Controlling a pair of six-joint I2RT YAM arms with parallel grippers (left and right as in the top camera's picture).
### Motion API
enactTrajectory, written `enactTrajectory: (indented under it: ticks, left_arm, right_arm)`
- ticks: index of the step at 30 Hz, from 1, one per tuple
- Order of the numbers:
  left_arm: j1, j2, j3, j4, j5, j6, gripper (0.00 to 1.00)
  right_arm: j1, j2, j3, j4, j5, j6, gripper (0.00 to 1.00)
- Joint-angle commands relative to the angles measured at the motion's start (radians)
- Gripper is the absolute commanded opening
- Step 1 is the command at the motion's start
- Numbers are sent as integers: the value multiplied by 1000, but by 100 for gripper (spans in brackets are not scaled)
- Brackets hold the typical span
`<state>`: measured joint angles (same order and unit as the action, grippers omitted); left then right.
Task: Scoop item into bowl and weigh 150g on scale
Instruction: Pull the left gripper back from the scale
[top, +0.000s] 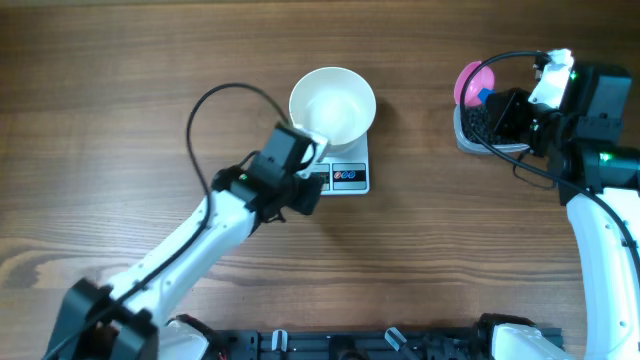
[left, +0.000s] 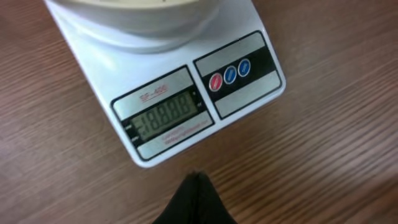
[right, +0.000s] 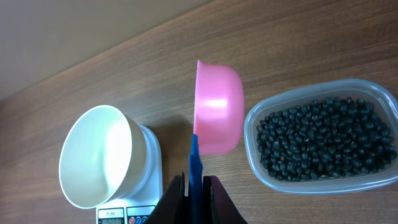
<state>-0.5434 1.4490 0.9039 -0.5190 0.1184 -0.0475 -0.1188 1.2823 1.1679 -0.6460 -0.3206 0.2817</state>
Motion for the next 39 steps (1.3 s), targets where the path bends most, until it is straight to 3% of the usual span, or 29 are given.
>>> enactTrajectory:
  ticks: [1, 5, 11, 16, 20, 32, 39]
  left_arm:
    - [77, -127, -82, 6, 38, -14, 4]
    - [167, -153, -102, -2, 38, -14, 4]
    - [182, -153, -102, -2, 38, -13, 4]
    - [182, -152, -102, -5, 37, 20, 11]
    - [182, -119, -102, 13, 21, 122, 4]
    - [182, 32, -101, 110, -51, 122, 4]
    - [181, -31, -101, 85, 61, 179, 4]
  right_arm:
    - [-4, -12, 18, 6, 8, -17, 4]
    - [-4, -12, 18, 13, 11, -20, 4]
    - [-4, -12, 18, 47, 16, -8, 4]
    - [-4, -12, 18, 50, 27, -8, 4]
    - [-4, -12, 18, 64, 39, 18, 4]
    - [-4, 1, 18, 143, 164, 143, 4]
    - [-4, 3, 18, 138, 163, 120, 4]
